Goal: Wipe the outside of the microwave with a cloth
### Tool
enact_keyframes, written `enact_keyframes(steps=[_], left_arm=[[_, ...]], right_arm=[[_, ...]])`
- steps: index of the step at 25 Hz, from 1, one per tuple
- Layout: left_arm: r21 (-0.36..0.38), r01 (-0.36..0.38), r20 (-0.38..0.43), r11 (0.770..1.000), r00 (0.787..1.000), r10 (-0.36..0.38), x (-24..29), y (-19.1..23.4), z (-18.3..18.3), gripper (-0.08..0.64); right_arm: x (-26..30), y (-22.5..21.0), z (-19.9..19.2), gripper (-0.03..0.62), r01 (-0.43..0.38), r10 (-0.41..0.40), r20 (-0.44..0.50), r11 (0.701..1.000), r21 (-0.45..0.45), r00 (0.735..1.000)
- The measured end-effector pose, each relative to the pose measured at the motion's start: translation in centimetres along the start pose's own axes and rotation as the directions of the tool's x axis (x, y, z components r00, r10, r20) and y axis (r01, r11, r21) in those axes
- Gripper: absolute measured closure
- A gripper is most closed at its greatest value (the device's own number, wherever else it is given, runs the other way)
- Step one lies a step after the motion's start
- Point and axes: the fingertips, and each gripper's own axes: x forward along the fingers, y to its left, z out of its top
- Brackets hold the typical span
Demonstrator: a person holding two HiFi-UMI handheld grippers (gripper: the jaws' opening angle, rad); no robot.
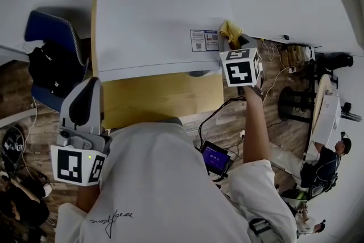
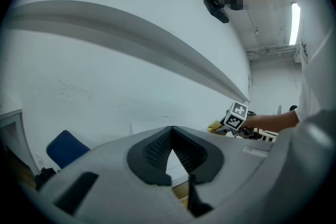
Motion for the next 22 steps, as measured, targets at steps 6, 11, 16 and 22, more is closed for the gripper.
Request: enact_keyframes(steps=[6, 11, 16, 22], left_arm=[[-0.01, -0.011, 0.005, 1.0, 1.0, 0.011, -0.7, 1.1, -0.2, 0.565], [-0.011, -0.002, 0.013, 1.0, 1.0, 0.002, -0.9, 1.4, -0.1, 0.565], [-0.008, 0.008, 0.023, 1.0, 1.0, -0.008, -1.0, 1.6, 0.1, 0.565], [-0.013, 0.004, 0.027, 1.0, 1.0, -0.003, -1.5, 2.0, 0.0, 0.565]], right_arm=[[-0.6, 1.6, 0.1, 0.472, -0.017, 0.018, -0.02, 1.0, 0.014, 1.0], [-1.2, 2.9, 0.5, 0.472, -0.042, 0.043, -0.018, 0.998, 0.042, 0.999], [-1.6, 4.2, 1.2, 0.472, -0.049, 0.05, -0.015, 0.998, 0.034, 0.999], [-2.1, 5.8, 2.2, 0.472, -0.062, 0.062, -0.002, 0.998, 0.015, 0.998]])
